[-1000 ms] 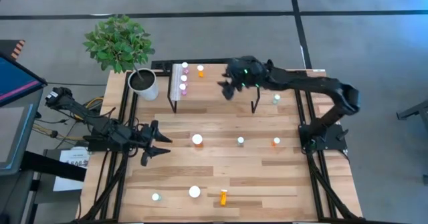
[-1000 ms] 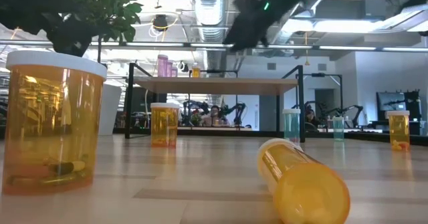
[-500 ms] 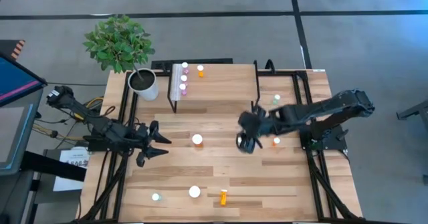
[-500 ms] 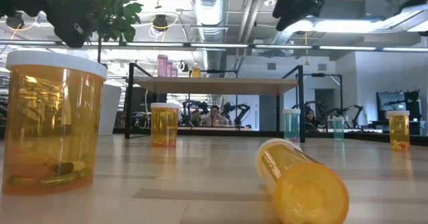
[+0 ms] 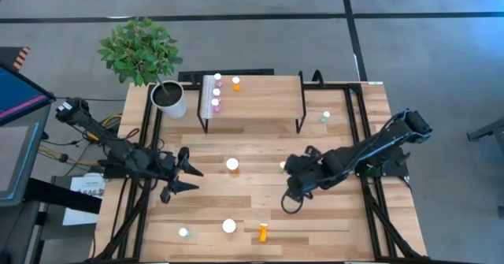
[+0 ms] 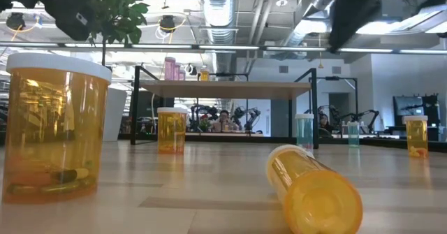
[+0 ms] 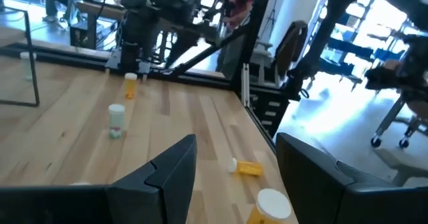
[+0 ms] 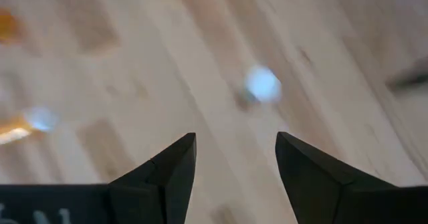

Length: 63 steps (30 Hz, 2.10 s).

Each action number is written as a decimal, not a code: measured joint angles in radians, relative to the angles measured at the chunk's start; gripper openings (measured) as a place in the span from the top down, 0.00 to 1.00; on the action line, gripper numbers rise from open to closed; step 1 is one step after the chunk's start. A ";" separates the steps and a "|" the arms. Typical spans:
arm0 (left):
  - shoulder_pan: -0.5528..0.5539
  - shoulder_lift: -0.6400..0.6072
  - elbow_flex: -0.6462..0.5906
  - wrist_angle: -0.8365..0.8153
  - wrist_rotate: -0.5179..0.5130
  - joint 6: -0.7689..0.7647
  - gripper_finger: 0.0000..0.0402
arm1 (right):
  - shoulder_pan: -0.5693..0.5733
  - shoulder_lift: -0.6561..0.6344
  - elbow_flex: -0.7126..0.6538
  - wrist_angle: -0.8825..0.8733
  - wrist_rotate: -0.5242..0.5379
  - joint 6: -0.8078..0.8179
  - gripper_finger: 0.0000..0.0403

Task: Pick and place medicine bottles onto shelf by color
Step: Put the top small orange pill bottle on the shelf aligned with the other small orange pill bottle

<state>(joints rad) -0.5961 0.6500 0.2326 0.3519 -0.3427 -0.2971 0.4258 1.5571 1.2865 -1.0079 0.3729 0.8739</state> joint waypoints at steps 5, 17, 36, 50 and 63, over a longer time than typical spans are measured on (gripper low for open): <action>0.000 0.035 0.024 -0.003 0.008 0.014 0.52 | 0.059 -0.058 0.000 -0.180 0.070 0.157 0.44; 0.000 0.078 0.027 0.006 0.017 -0.020 0.52 | 0.230 -0.162 -0.064 -0.275 0.196 0.432 0.44; 0.001 0.078 0.027 0.006 -0.030 0.000 0.52 | 0.204 -0.513 -0.532 -0.080 0.165 0.603 0.44; 0.001 0.078 0.027 0.005 -0.031 -0.008 0.52 | 0.082 -0.445 -0.540 -0.106 0.081 0.510 0.44; 0.001 0.078 0.027 0.002 -0.031 -0.003 0.52 | 0.016 -0.514 -0.550 -0.035 0.070 0.384 0.44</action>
<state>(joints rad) -0.5949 0.7279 0.2592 0.3538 -0.3740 -0.3000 0.4416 1.0427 0.7366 -1.0427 0.4427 1.2577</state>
